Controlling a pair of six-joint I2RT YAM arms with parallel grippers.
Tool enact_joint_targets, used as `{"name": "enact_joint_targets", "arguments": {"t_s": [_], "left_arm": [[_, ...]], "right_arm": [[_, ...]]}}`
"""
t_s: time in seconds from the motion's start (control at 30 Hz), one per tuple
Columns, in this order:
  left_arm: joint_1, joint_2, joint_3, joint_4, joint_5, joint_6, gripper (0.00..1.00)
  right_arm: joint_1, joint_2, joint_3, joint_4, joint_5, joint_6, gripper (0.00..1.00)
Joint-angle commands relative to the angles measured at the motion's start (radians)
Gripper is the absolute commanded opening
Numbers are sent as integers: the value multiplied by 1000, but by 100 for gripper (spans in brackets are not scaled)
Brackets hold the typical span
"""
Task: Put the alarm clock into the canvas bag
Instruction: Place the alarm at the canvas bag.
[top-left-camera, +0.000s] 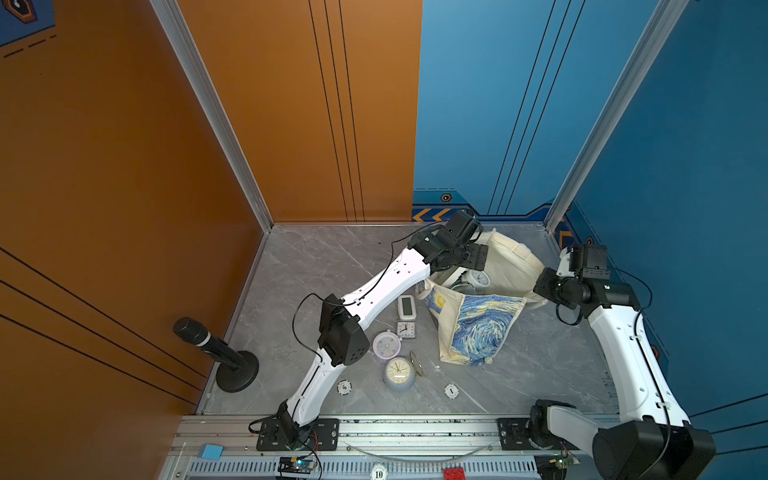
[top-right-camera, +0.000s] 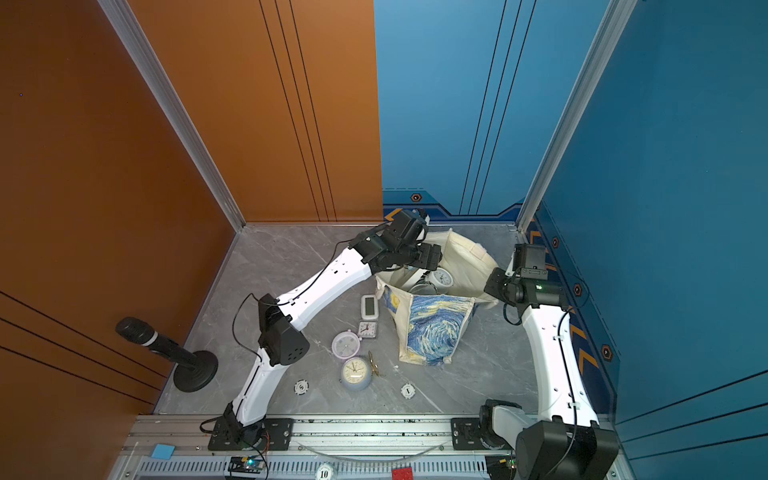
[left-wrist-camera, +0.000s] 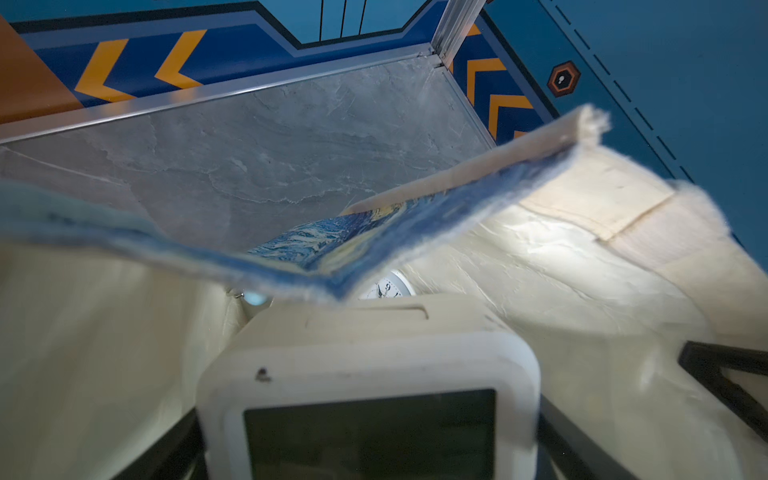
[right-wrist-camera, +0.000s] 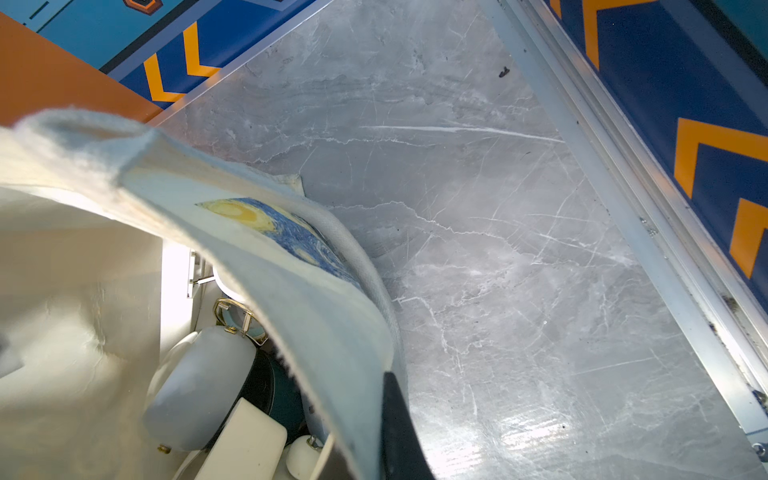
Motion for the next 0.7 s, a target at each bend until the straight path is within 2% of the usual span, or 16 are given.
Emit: {"name": "enact_joint_targets", "arguments": {"t_s": [0.0,0.13,0.17,0.37,0.67], "left_arm": [[1,51,55,5,-34,-9,83],[7,105,75,5,-53,-14,85],[8,115,76,5,-50,-16,91],[8,126,77,6,-31,-13,99],[6,62,64,6,-34,4,98]], "right_arm": [[10,-3,4,4,5,-20,10],[10,-2,2,6,6,-20,10],[11,-1,2,7,4,-19,10],[10,4,4,8,3,-20,10],[10,5,5,9,3,-18,10]]}}
